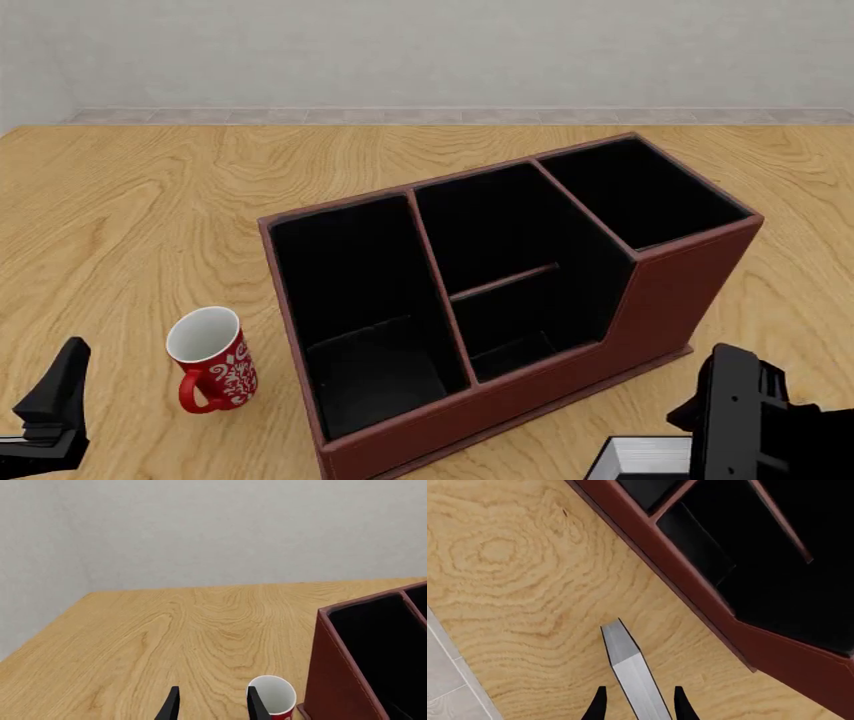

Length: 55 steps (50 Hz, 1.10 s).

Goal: Pick up the book and place it in the right compartment of the caddy.

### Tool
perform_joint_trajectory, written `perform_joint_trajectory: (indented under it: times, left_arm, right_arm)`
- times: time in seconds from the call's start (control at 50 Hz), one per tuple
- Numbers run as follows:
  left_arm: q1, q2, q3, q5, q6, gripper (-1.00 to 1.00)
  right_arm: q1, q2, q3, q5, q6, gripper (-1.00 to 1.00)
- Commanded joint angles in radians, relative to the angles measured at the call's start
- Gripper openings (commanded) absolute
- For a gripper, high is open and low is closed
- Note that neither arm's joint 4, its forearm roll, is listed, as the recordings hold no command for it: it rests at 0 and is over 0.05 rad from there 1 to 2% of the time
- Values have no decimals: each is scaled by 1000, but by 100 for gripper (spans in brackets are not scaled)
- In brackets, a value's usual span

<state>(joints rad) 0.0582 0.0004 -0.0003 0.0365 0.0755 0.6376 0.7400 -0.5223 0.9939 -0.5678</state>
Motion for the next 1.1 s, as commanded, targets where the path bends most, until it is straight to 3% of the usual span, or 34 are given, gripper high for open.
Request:
perform_joint_trajectory:
  times: [0.02, 0.2, 0.22, 0.26, 0.34, 0.94, 1.1]
  left_arm:
    - [1, 0, 0, 2, -1, 100]
    - [3, 0, 0, 2, 1, 100]
    - [2, 0, 0, 2, 2, 100]
    - [2, 0, 0, 3, 1, 100]
    - [1, 0, 0, 3, 2, 100]
    - [-7, 0, 0, 5, -6, 100]
    - [-6, 0, 0, 5, -6, 100]
  right_arm:
    - [1, 18, 18, -26, 9, 100]
    - [10, 28, 23, -40, 18, 100]
    - [10, 28, 22, -39, 19, -100]
    - [59, 50, 16, -39, 66, -100]
    - [75, 60, 0, -32, 85, -100]
    - [84, 24, -50, 49, 95, -100]
    - [161, 52, -78, 59, 172, -100]
